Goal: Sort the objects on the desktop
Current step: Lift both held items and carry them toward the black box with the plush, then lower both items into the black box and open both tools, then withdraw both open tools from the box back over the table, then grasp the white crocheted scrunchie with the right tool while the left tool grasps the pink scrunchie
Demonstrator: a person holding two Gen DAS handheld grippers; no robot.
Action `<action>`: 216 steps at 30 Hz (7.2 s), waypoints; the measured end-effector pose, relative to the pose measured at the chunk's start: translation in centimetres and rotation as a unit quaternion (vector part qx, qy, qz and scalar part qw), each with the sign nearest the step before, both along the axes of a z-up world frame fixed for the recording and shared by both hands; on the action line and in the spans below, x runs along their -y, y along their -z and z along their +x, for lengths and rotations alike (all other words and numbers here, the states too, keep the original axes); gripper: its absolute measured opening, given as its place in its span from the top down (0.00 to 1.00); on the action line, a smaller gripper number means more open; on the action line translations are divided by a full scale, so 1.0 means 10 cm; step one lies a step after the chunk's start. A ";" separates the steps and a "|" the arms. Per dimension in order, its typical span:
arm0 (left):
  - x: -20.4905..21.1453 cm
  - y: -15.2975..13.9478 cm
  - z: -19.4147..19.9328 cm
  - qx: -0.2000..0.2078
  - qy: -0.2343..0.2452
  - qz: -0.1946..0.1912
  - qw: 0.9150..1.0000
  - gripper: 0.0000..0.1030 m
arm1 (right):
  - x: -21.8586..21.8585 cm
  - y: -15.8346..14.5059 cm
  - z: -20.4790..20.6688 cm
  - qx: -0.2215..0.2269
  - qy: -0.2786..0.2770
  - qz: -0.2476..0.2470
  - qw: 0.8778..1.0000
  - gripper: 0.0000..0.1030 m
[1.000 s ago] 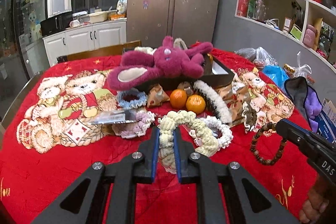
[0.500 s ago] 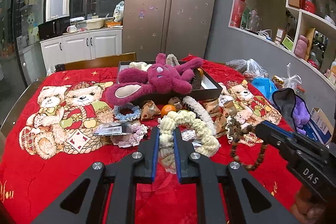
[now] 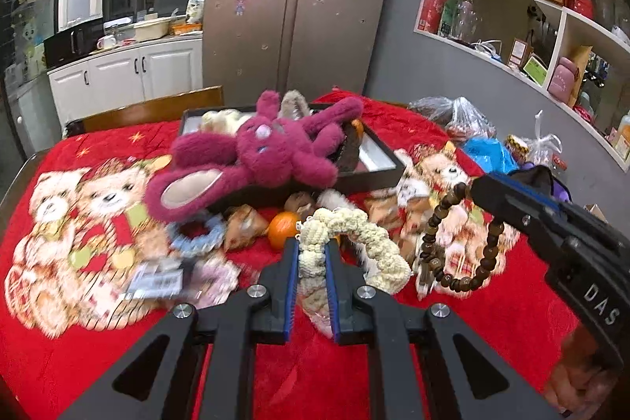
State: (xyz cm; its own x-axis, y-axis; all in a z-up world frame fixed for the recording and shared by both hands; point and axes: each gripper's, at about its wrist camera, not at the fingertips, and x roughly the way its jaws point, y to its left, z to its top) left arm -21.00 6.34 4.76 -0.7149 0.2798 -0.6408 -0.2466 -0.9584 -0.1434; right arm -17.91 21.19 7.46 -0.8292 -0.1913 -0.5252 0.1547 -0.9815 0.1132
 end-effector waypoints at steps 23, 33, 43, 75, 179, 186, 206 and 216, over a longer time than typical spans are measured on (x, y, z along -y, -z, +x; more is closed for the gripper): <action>-0.65 0.22 -1.54 0.006 0.015 0.001 1.000 0.87 | -0.51 -0.05 -1.96 0.013 0.012 -0.009 1.000 0.89; -0.77 0.32 -1.85 -0.001 0.033 -0.005 0.999 0.87 | -0.78 0.29 -2.49 0.047 0.018 -0.030 0.998 0.89; -0.83 0.43 -1.85 0.005 0.036 -0.024 0.999 0.86 | -0.73 0.41 -2.51 0.061 0.016 -0.023 0.998 0.89; -0.73 0.27 -1.75 -0.031 0.033 -0.058 0.997 0.00 | -0.93 0.25 -2.38 0.027 0.004 -0.133 0.991 0.00; 1.04 0.63 0.53 0.005 -0.075 -0.019 0.997 0.00 | 0.30 0.84 0.25 0.043 -0.028 -0.052 0.997 0.01; 0.90 0.71 0.23 0.014 -0.052 -0.040 0.998 0.00 | 0.38 0.99 -0.02 0.078 -0.049 -0.059 0.994 0.16; 0.81 1.04 -0.23 0.094 -0.002 -0.009 0.996 0.00 | 0.25 1.40 -0.38 0.167 -0.040 -0.077 0.982 0.55; 0.99 1.03 -0.16 0.091 -0.010 0.079 0.993 0.00 | 0.15 1.44 -0.39 0.170 -0.059 -0.134 0.974 0.86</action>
State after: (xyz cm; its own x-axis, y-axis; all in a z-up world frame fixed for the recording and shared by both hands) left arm -22.63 -3.55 -5.56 -0.5988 0.3737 -0.7084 -0.1833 -0.9249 -0.3330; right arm -21.84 19.71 -6.93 -0.5796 -0.4434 -0.6837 0.1745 -0.8871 0.4274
